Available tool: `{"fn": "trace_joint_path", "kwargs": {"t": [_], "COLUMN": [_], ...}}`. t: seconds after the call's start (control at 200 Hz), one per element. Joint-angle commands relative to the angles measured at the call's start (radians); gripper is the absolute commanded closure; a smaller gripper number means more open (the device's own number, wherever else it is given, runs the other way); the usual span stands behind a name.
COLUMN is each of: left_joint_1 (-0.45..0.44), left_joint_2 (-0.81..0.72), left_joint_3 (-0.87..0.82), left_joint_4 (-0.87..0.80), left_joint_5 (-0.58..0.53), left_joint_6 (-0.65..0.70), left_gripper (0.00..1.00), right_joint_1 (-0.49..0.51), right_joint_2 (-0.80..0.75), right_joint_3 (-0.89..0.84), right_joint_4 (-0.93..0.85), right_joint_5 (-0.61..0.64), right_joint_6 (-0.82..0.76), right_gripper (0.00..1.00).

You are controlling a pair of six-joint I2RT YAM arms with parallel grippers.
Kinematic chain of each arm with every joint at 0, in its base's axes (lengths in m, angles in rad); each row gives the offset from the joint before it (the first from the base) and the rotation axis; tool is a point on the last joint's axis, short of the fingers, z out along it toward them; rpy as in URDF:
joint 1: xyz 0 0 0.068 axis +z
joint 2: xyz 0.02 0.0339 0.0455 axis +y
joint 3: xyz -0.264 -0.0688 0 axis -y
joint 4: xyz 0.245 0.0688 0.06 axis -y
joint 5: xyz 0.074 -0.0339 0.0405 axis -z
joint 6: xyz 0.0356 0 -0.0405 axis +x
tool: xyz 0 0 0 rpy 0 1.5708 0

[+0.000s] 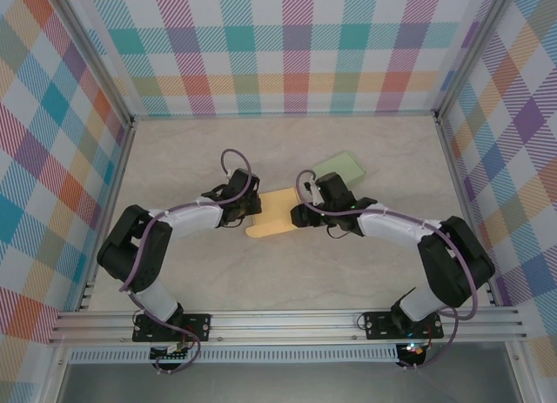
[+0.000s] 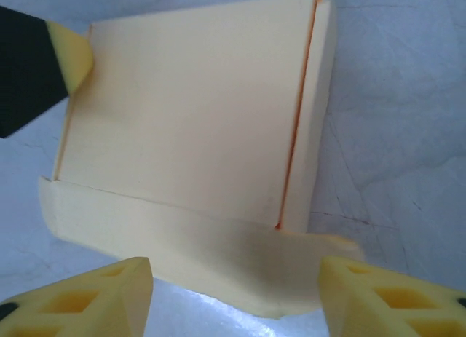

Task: Fold the paper box

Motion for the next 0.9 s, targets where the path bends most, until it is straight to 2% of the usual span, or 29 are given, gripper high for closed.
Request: {"fn": "trace_joint_path", "kwargs": {"t": [0.0,0.145,0.24,0.485,0.895], "left_joint_1": [0.013,0.019,0.035,0.085,0.126], "left_joint_2": [0.017,0.019,0.022,0.018,0.005], "left_joint_3": [0.007,-0.014,-0.033,-0.083,-0.116], "left_joint_4": [-0.074,-0.059,-0.044,0.006,0.044], "left_joint_5": [-0.016,-0.015,-0.001,0.065,0.123], "left_joint_6": [0.062,0.067,0.053,0.008,-0.019], "left_gripper": [0.78,0.78,0.82,0.86,0.88], "right_joint_1": [-0.065,-0.133,-0.149,-0.161,-0.159], "right_joint_2": [-0.028,0.032,0.104,0.250,0.344], "right_joint_3": [0.038,0.070,0.097,0.077,0.035], "right_joint_4": [-0.062,-0.042,-0.006,0.269,0.530], "right_joint_5": [0.008,-0.094,-0.191,-0.443,-0.584], "right_joint_6": [0.113,0.131,0.154,0.312,0.433], "right_gripper": [0.33,0.30,0.29,0.29,0.33]}}
